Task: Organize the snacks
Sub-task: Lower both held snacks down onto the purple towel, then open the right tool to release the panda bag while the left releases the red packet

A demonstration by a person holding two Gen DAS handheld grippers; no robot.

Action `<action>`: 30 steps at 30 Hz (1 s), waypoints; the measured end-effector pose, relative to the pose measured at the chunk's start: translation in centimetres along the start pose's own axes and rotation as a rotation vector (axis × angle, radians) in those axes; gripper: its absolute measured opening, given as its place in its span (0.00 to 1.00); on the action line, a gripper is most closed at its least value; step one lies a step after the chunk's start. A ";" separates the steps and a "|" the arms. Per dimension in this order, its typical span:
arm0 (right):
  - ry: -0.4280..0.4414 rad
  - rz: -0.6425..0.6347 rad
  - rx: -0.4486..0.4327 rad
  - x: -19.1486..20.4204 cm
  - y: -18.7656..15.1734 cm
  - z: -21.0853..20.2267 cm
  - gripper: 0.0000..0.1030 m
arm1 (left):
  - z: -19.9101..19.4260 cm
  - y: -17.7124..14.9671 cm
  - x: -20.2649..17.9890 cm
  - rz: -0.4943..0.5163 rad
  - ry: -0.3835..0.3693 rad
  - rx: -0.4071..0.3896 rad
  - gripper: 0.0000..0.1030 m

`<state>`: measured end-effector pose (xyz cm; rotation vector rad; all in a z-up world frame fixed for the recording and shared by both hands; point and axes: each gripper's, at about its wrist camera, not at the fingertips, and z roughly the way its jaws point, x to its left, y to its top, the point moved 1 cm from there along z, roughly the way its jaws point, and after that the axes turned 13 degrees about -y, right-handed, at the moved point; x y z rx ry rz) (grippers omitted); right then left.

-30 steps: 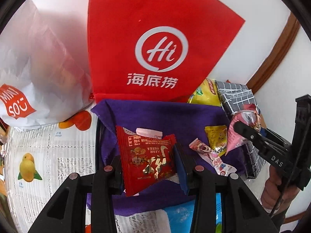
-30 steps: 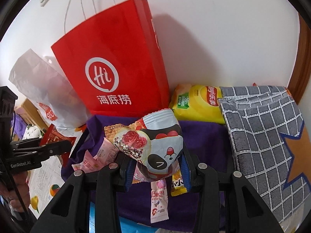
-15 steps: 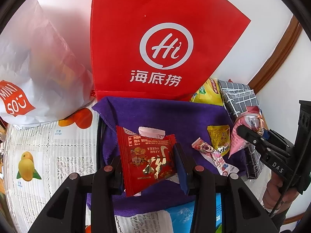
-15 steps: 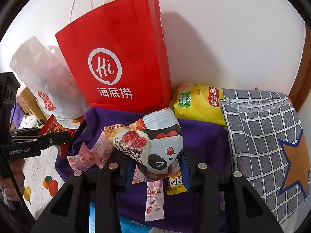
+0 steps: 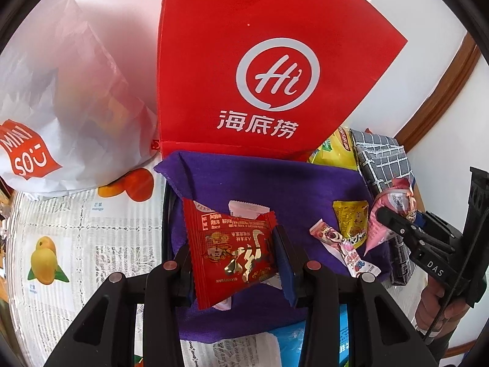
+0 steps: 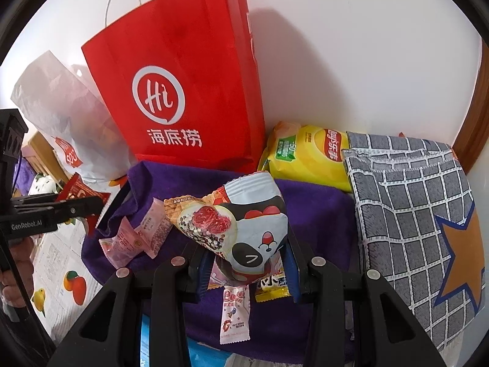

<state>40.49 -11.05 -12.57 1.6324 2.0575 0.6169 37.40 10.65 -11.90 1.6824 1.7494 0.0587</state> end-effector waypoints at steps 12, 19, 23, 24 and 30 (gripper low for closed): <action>0.021 -0.063 0.072 1.8 -0.6 1.6 0.39 | 1.0 -0.3 -0.4 0.009 -0.005 0.032 0.38; 0.024 -0.098 0.108 3.1 -1.0 2.6 0.39 | 1.3 -0.5 -0.4 0.009 -0.004 0.042 0.38; 0.011 -0.103 0.114 3.3 -1.2 3.0 0.39 | 1.4 -0.5 -0.4 0.010 -0.004 0.044 0.38; 0.012 -0.103 0.114 3.3 -1.3 3.0 0.39 | 1.4 -0.5 -0.4 0.009 -0.005 0.045 0.38; 0.004 -0.103 0.113 3.5 -1.3 3.3 0.39 | 1.7 -0.6 -0.4 0.012 -0.004 0.056 0.38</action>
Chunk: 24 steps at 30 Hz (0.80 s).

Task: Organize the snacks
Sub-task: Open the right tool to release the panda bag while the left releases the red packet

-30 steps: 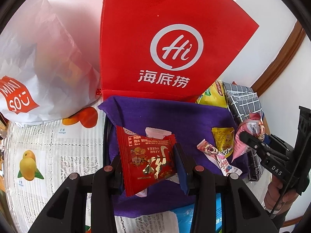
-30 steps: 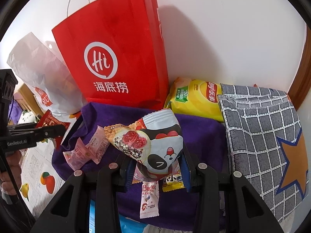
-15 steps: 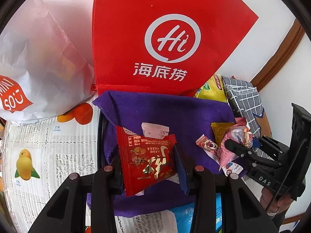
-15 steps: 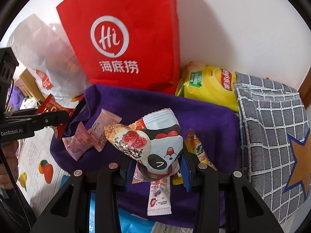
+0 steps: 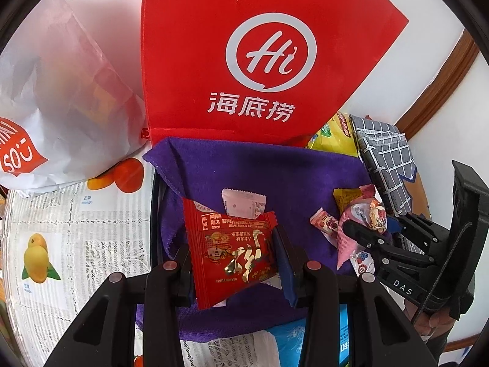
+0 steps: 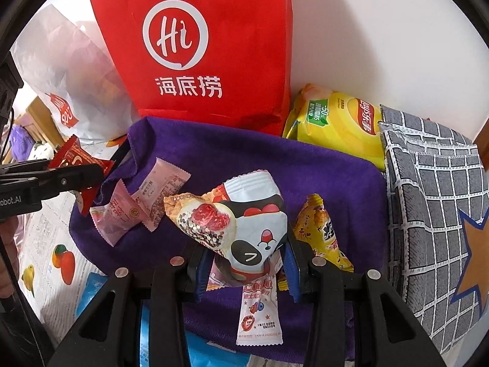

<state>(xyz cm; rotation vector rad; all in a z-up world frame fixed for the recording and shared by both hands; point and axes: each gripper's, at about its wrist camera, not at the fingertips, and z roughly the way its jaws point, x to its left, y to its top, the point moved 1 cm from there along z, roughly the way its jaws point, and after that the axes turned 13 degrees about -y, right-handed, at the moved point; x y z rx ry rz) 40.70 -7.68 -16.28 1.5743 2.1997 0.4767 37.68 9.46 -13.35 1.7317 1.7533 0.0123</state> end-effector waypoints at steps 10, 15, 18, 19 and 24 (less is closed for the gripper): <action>-0.013 0.002 0.015 -0.2 0.0 0.4 0.44 | 1.2 -0.2 -0.3 0.009 0.004 0.030 0.38; -0.015 0.008 0.003 -0.6 0.2 -0.4 0.46 | 2.0 -0.3 -0.5 0.007 0.001 0.049 0.38; -0.018 0.013 -0.023 -0.8 0.2 -1.3 0.51 | 2.4 -0.3 -0.8 0.012 -0.009 0.054 0.38; -0.020 0.015 -0.037 -1.0 0.3 -1.7 0.52 | 2.5 -0.4 -0.9 0.015 -0.011 0.055 0.38; -0.020 0.029 -0.071 -1.4 0.5 -3.1 0.52 | 3.1 -0.5 -1.3 0.022 -0.014 0.064 0.38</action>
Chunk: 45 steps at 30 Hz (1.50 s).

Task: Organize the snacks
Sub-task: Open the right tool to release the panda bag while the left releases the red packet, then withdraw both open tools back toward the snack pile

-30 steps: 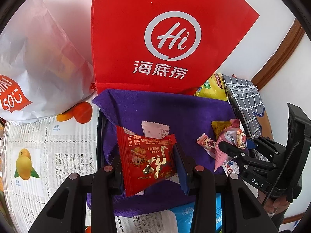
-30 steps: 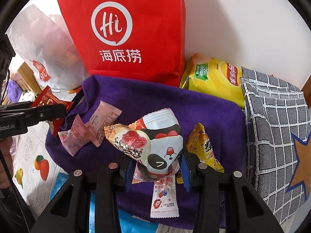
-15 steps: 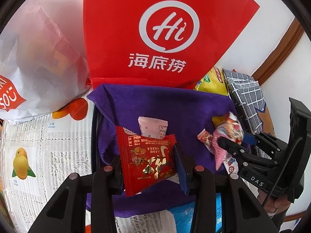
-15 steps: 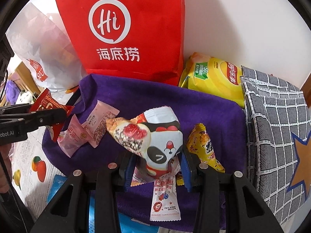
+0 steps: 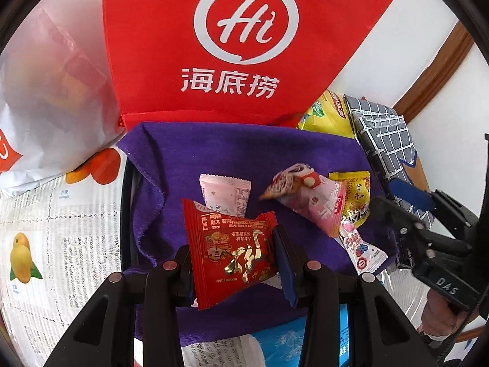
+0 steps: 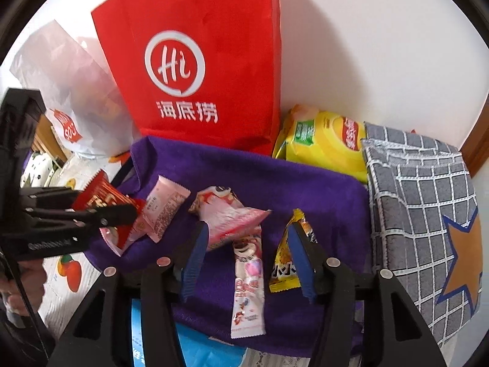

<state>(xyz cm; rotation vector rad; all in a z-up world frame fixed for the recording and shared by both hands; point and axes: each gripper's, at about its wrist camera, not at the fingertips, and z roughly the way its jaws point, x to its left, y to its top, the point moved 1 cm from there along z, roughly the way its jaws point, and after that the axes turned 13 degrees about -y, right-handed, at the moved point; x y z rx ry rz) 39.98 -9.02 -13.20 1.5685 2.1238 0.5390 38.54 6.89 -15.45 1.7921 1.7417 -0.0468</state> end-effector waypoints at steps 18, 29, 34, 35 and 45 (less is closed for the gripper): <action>-0.028 0.058 -0.027 -0.1 -0.9 -3.1 0.55 | -1.5 0.0 -2.1 0.050 -0.008 -0.018 0.63; -0.123 0.147 -0.006 -2.2 -4.7 -7.5 0.66 | -5.6 -0.9 -4.9 0.112 -0.011 -0.086 0.63; -0.172 0.175 -0.035 -3.5 -6.1 -10.2 0.69 | -8.1 -1.3 -5.7 0.129 -0.016 -0.146 0.63; -0.171 0.180 -0.051 -3.6 -6.4 -10.6 0.69 | -8.5 -1.3 -5.8 0.129 -0.015 -0.154 0.63; -0.219 0.126 -0.118 -3.3 -9.9 -13.9 0.69 | -12.5 -3.7 -7.2 0.131 -0.019 -0.221 0.63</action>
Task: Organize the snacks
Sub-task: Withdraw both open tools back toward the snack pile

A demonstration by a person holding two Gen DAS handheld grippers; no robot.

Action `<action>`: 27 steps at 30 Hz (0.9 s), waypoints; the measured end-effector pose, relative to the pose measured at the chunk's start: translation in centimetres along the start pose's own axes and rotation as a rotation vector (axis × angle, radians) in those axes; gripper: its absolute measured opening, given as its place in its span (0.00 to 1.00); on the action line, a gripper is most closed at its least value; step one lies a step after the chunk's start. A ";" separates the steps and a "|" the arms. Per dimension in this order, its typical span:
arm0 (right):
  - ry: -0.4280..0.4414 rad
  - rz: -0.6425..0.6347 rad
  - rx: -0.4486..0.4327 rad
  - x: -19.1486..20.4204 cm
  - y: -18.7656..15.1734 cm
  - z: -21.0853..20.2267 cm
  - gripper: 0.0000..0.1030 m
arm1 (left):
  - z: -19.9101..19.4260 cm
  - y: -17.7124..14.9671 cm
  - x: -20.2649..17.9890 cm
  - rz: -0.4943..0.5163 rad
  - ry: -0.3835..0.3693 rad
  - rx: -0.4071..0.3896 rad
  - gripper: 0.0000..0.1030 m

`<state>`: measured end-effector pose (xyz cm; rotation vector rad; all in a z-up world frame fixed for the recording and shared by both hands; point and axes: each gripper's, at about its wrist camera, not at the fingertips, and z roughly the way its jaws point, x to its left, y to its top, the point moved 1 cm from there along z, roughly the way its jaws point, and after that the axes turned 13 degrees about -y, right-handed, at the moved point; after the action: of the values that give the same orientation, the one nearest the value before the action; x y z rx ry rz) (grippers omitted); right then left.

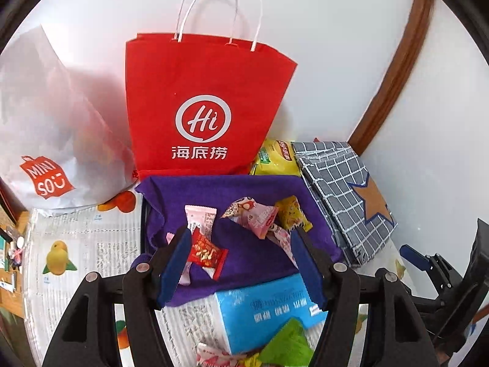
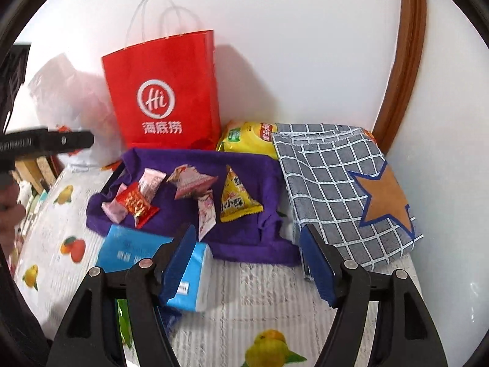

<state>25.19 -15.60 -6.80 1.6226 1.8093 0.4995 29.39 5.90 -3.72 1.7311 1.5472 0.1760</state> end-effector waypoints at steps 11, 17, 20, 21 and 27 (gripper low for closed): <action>0.071 0.013 0.008 1.1 -2.9 -2.0 0.69 | -4.0 -4.2 -0.8 0.010 0.011 0.009 0.63; 0.113 0.034 0.042 1.4 -4.6 -2.6 0.69 | -5.7 -6.9 -0.2 0.004 0.049 0.017 0.63; 0.132 0.035 0.058 1.5 -5.3 -2.7 0.69 | -6.3 -8.2 0.3 -0.007 0.074 0.026 0.63; 0.146 0.042 0.064 1.7 -5.7 -2.5 0.69 | -6.5 -8.6 0.4 -0.009 0.078 0.026 0.63; 0.216 0.065 0.096 2.7 -6.9 -2.2 0.60 | -7.0 -10.6 1.7 -0.044 0.087 0.039 0.63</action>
<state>18.55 -13.75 -10.37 1.7543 1.9683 0.6485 17.53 9.98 -6.21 1.7380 1.6607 0.2019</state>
